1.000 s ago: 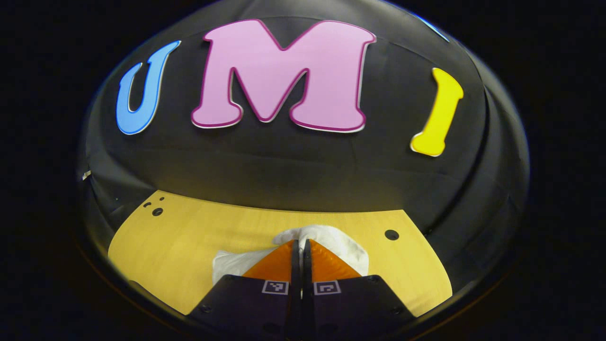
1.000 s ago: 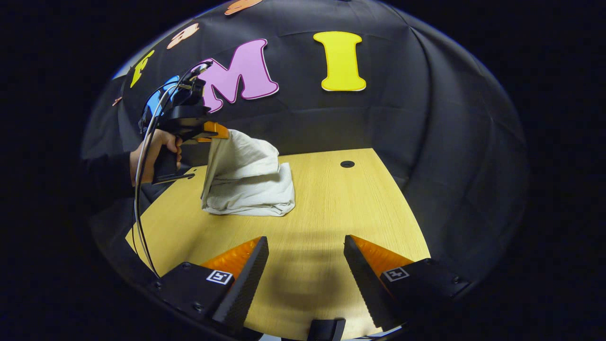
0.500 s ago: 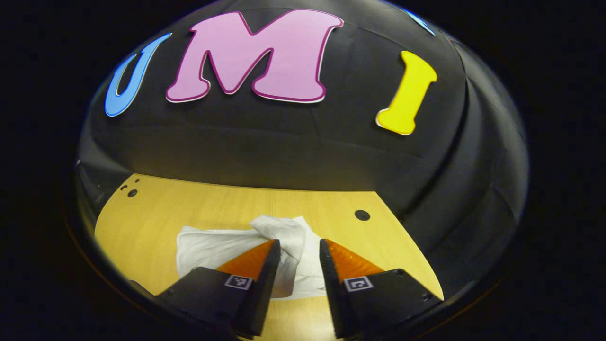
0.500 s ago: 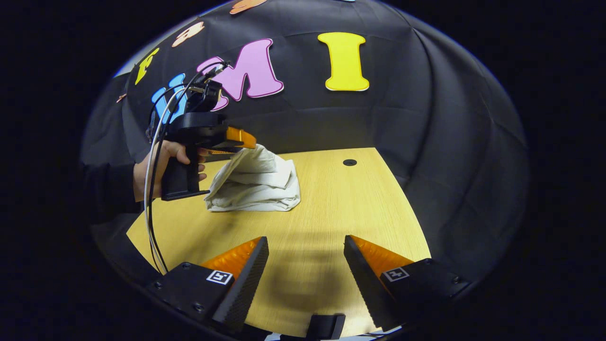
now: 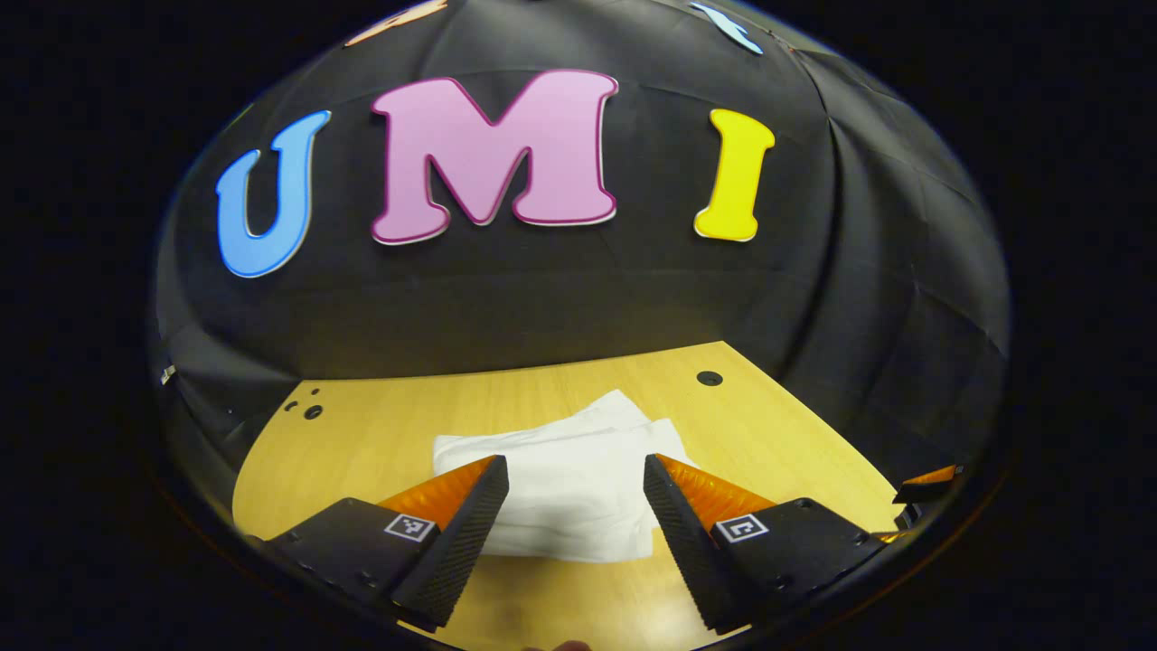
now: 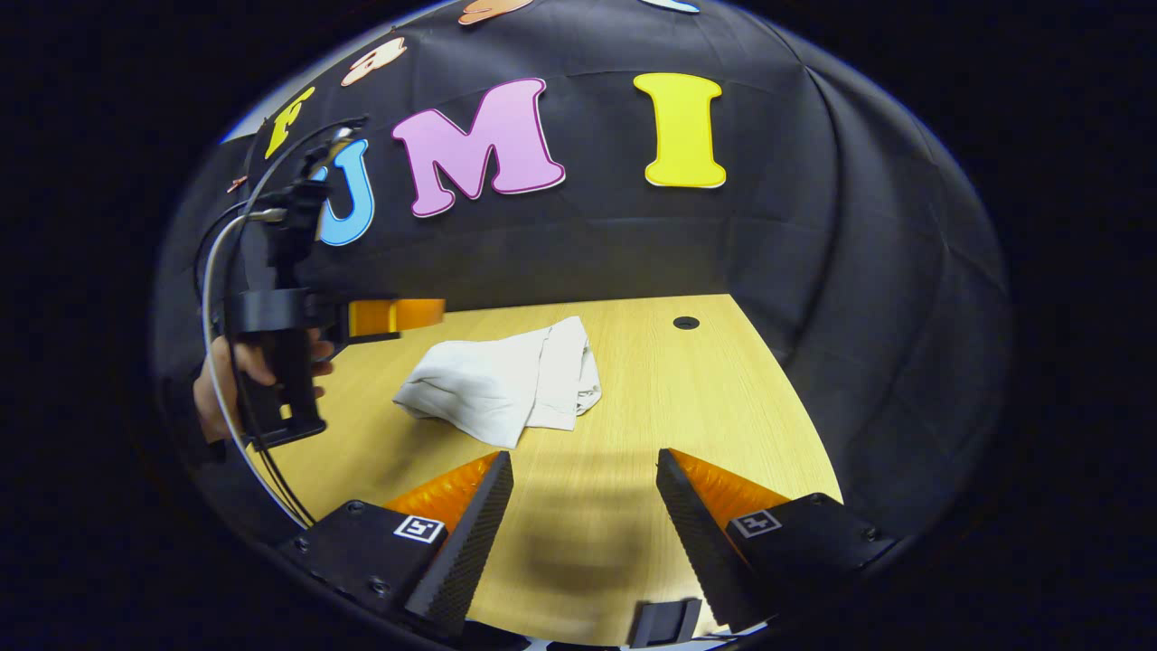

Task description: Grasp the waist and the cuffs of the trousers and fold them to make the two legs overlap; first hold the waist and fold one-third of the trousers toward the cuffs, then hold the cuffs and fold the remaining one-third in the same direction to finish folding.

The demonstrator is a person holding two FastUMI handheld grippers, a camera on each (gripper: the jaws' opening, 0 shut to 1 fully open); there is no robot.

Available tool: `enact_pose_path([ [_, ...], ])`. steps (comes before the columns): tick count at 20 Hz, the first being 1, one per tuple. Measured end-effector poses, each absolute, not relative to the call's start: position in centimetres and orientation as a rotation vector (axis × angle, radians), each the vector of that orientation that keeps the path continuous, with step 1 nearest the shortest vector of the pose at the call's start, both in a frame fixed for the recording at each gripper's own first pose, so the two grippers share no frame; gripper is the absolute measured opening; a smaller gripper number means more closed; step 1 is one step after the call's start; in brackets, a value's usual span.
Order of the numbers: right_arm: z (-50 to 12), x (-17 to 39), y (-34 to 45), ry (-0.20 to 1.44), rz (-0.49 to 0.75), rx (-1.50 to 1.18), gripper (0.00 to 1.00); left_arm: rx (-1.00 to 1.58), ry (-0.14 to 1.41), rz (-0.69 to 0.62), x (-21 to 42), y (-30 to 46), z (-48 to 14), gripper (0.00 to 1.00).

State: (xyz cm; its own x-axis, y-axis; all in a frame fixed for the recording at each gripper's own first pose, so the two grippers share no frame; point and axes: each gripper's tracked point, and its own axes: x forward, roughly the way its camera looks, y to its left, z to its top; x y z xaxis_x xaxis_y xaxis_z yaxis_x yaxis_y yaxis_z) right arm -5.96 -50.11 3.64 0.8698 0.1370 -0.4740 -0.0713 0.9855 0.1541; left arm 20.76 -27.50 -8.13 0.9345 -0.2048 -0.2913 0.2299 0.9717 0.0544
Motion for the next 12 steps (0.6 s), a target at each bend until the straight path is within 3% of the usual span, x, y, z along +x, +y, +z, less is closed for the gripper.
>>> enact_pose_path([
  [8,9.3,-7.3,-43.8,0.400,0.084,0.150,0.99,-0.047,0.183,-0.142,10.6,-14.8,-3.7,0.96],
  [12,11.3,-8.8,-40.1,0.343,0.089,0.134,0.99,0.006,0.087,-0.083,6.1,-7.9,-2.5,0.97],
])
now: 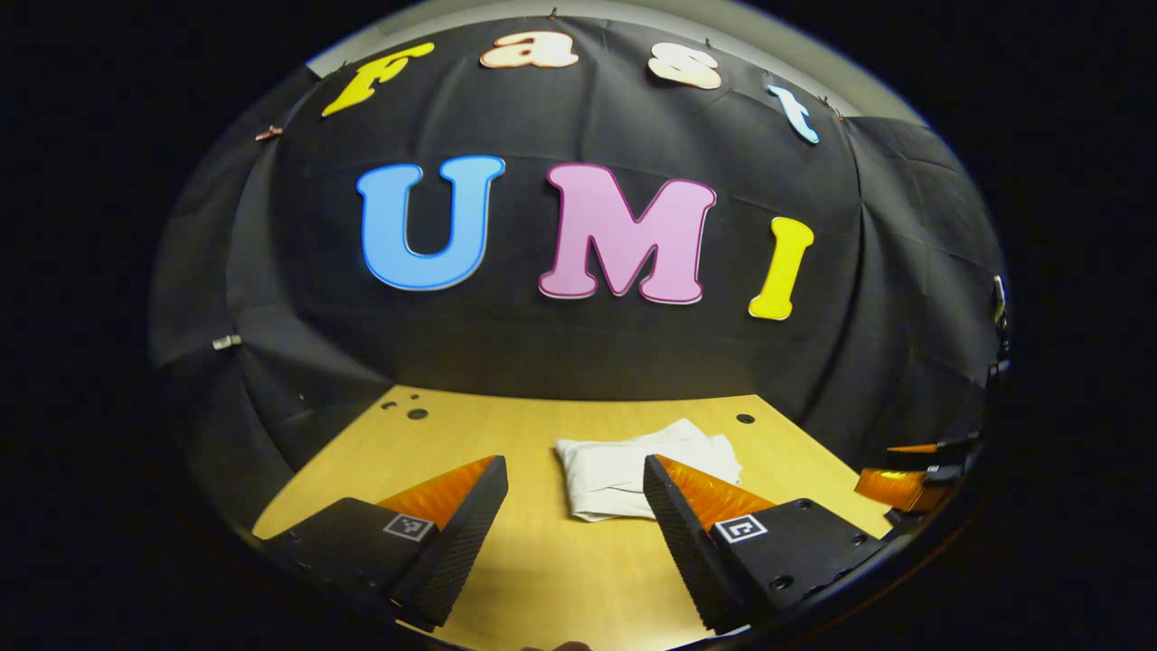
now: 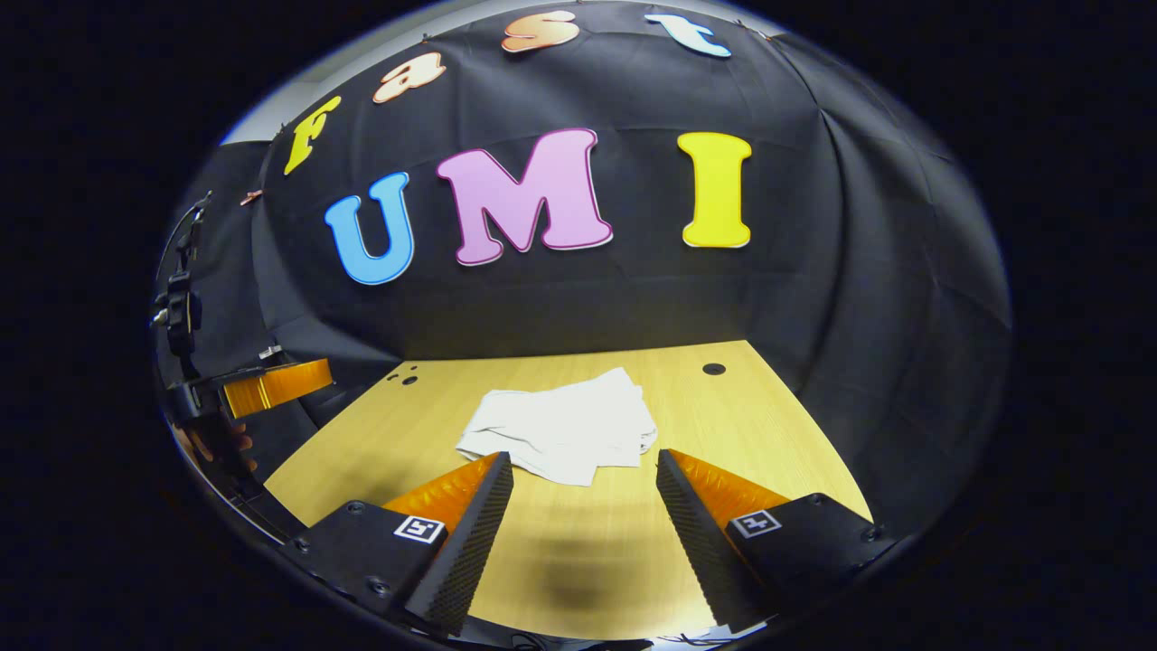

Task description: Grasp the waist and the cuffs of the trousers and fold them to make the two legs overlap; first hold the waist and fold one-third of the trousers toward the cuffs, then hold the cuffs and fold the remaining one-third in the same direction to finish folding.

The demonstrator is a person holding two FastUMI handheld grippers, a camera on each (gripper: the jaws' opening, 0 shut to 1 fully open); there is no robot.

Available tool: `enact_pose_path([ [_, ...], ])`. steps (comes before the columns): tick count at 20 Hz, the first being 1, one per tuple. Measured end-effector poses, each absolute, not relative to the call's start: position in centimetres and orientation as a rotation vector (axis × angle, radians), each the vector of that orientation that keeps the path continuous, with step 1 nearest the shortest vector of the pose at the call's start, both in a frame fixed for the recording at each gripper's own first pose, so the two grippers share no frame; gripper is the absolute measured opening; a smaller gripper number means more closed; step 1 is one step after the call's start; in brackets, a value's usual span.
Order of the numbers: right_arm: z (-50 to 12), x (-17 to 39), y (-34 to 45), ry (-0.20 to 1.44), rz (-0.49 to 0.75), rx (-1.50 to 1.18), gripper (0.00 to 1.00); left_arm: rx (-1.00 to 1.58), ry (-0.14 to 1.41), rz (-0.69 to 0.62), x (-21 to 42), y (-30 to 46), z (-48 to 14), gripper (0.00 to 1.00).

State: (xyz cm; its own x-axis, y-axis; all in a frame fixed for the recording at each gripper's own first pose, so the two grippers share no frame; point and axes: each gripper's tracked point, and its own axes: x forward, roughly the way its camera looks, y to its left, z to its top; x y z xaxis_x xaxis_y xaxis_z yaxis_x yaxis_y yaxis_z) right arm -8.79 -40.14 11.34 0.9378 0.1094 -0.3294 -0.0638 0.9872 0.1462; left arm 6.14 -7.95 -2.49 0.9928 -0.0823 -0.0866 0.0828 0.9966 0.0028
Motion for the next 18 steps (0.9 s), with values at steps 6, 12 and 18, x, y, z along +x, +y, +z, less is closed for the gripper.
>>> enact_pose_path([
  [6,13.0,-12.6,-36.0,0.301,0.102,0.096,0.98,-0.034,0.028,-0.062,0.0,-3.6,-3.5,0.96],
  [12,12.0,-15.5,-33.8,0.305,0.106,0.052,0.98,-0.088,0.054,-0.022,-2.5,-1.4,-6.3,0.96],
  [18,9.0,-17.8,-32.1,0.388,0.118,0.079,0.98,-0.141,0.134,-0.070,-3.5,-3.4,-9.1,0.96],
])
